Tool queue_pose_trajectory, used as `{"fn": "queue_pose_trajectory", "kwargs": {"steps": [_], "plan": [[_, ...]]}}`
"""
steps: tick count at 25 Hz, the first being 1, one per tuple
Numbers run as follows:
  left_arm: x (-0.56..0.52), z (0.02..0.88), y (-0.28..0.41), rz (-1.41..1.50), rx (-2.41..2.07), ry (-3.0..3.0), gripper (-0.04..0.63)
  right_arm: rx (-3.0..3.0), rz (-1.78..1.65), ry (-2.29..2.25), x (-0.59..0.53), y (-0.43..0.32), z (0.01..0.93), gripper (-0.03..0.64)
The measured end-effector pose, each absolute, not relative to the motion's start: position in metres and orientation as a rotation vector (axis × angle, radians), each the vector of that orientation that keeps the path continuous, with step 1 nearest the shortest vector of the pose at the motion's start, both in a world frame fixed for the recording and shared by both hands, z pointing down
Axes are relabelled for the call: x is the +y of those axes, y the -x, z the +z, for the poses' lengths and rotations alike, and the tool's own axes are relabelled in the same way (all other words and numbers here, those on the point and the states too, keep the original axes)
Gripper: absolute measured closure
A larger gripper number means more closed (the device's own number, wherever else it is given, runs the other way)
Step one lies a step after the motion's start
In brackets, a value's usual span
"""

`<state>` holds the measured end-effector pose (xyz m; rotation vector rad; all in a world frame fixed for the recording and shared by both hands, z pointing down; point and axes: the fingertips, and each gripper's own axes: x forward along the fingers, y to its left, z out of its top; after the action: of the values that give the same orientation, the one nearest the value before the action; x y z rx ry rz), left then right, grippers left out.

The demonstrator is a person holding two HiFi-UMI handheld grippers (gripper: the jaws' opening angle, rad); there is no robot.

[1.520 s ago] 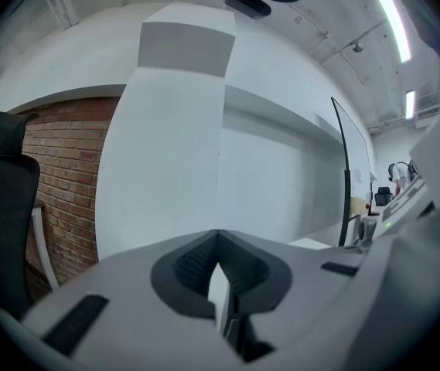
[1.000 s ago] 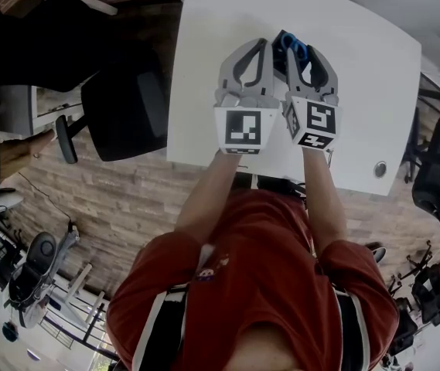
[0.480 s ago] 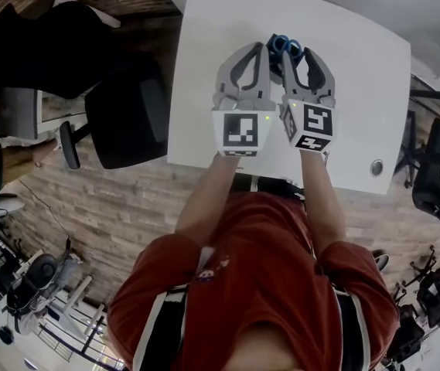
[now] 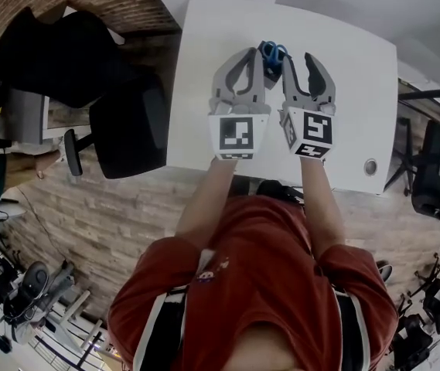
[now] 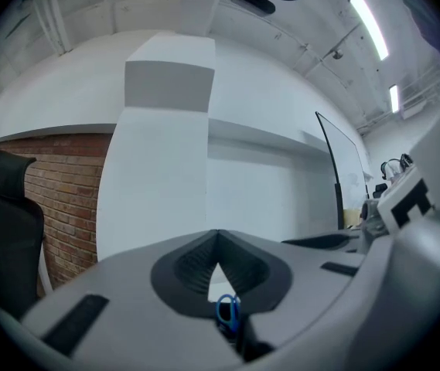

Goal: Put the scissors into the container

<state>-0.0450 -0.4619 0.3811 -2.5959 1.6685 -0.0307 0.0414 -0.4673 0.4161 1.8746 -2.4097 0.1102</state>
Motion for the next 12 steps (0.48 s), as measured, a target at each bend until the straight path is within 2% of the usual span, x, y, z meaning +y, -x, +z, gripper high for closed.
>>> {"fn": "queue_pose_trajectory", "kwargs": {"steps": [12], "plan": [[-0.434,0.336,0.014,0.039,1.572,2.559,0.583,-2.431,-0.121,-1.986,-0.426,-0.079,0.348,0.446]]}}
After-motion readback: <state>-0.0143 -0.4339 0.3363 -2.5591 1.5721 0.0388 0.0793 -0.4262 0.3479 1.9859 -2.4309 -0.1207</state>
